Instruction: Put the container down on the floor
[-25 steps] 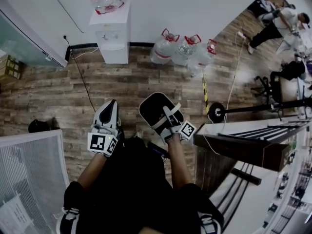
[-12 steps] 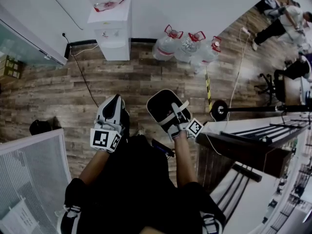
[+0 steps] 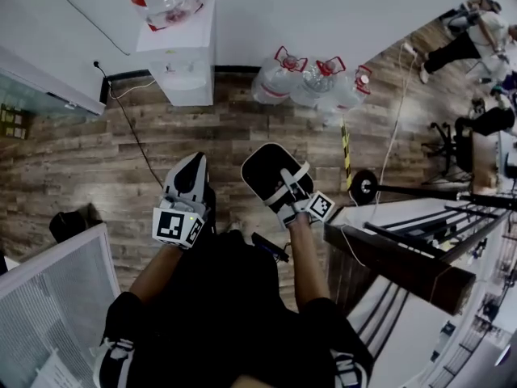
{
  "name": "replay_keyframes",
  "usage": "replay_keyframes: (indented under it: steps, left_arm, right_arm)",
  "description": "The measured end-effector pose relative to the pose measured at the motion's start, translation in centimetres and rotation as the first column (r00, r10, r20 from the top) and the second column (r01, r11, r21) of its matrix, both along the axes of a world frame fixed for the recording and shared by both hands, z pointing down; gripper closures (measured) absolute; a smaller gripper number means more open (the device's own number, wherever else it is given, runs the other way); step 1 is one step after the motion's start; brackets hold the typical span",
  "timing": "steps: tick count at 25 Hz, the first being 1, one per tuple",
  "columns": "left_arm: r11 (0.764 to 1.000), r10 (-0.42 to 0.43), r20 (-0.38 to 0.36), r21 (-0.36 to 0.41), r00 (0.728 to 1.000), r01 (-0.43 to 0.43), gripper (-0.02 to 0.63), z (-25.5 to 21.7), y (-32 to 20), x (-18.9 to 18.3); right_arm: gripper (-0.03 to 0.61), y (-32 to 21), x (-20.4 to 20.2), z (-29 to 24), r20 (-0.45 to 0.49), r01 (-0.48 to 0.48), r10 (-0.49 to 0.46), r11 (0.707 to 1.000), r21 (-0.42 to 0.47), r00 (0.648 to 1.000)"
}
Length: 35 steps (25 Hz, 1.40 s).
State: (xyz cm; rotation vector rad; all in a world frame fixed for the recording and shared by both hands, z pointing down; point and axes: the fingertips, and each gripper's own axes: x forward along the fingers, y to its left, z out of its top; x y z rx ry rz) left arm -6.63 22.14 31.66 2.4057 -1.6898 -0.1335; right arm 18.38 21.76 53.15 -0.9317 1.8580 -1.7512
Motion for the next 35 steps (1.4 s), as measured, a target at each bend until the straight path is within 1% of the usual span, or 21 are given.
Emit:
replay_keyframes:
  steps: [4, 8, 12, 17, 21, 25, 30, 33, 35]
  left_arm:
    - [0.999, 0.031, 0.002, -0.007, 1.0, -0.031, 0.589, 0.1, -4.7, -1.0]
    - [0.997, 0.072, -0.004, -0.006, 0.997, -0.072, 0.589, 0.0, -8.9, -2.0]
    - [0.994, 0.105, -0.02, -0.013, 0.994, -0.105, 0.589, 0.3, -12.9, -3.4]
    - [0.99, 0.14, -0.039, -0.025, 0.989, -0.141, 0.589, 0.6, -16.7, -5.5]
    - [0.989, 0.144, -0.025, -0.023, 0.989, -0.145, 0.589, 1.2, -18.9, -7.0]
    - [0.99, 0.136, -0.025, -0.032, 0.99, -0.137, 0.589, 2.2, -20.2, -8.1]
    - [0.991, 0.121, -0.019, -0.047, 0.992, -0.122, 0.589, 3.6, -22.4, -8.5]
    - [0.992, 0.11, -0.017, -0.06, 0.994, -0.111, 0.589, 4.4, -23.8, -8.8]
    - [0.992, 0.101, -0.016, -0.07, 0.995, -0.101, 0.589, 5.0, -24.7, -8.8]
  right_arm:
    - [0.546, -4.4, -2.0, 1.2, 0.005, -0.005, 0.005, 1.0, -0.017, 1.0]
    - [0.546, -8.8, -4.4, 2.5, -0.007, 0.013, -0.013, 1.0, -0.025, 1.0]
    - [0.546, -12.9, -7.1, 3.5, 0.007, 0.029, -0.028, 0.999, -0.021, 1.0]
    - [0.546, -17.2, -10.2, 4.8, -0.012, 0.088, -0.088, 0.996, -0.007, 0.996]
    - [0.546, -19.9, -12.5, 6.2, -0.001, 0.127, -0.128, 0.992, -0.017, 0.992]
    - [0.546, -21.4, -13.9, 8.6, -0.04, 0.182, -0.184, 0.982, -0.044, 0.982]
    - [0.546, -23.7, -16.1, 10.6, -0.014, 0.25, -0.251, 0.966, -0.072, 0.968]
    - [0.546, -24.6, -17.4, 11.8, -0.012, 0.305, -0.307, 0.948, -0.087, 0.952]
    - [0.546, -25.0, -17.9, 12.9, -0.024, 0.349, -0.353, 0.931, -0.109, 0.935]
